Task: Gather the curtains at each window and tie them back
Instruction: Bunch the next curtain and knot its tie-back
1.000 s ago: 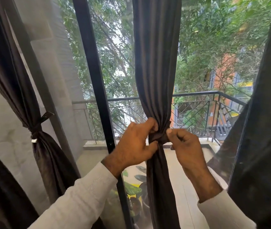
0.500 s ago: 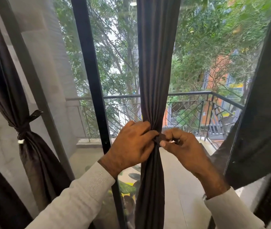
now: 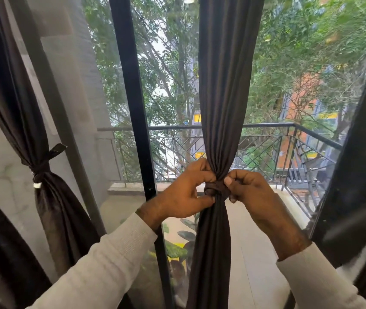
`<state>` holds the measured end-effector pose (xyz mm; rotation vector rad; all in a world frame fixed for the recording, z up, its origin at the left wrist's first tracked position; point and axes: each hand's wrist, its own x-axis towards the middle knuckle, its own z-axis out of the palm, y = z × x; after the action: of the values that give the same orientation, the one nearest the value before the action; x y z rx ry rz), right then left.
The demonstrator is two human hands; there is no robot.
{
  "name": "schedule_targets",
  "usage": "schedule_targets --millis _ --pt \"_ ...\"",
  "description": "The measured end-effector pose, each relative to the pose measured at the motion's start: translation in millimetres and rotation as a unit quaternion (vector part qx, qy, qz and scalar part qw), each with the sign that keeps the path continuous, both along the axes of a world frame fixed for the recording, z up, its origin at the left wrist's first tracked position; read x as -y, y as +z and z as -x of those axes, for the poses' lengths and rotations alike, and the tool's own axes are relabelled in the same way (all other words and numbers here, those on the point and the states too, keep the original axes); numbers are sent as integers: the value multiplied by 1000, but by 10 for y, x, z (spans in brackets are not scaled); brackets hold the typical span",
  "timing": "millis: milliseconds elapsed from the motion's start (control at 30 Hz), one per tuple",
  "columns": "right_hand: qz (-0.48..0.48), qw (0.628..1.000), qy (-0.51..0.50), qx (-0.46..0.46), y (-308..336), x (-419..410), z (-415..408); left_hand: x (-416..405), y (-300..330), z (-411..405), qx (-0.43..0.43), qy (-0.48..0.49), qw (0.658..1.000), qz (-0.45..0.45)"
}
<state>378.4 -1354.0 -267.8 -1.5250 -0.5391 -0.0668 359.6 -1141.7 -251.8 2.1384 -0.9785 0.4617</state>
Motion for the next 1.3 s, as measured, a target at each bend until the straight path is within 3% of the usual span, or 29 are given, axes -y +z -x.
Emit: schedule_targets --millis 200,267,333,433,900,1300 --pt "-20 991 47 -123 133 14 45 -36 19 145 183 90 978 -42" --pt "-25 985 45 -164 164 35 41 -49 18 212 285 114 948 -89" --pt "-29 981 38 -190 177 41 43 -48 -31 233 401 137 896 -130" --pt "-37 979 15 -202 195 18 86 -51 -80 245 487 140 852 -134" --pt "-144 959 -230 -88 209 -322 291 -485 -387 236 517 32 851 -91" --pt "-124 928 -342 -80 328 -497 386 -864 -528 164 497 3 864 -80"
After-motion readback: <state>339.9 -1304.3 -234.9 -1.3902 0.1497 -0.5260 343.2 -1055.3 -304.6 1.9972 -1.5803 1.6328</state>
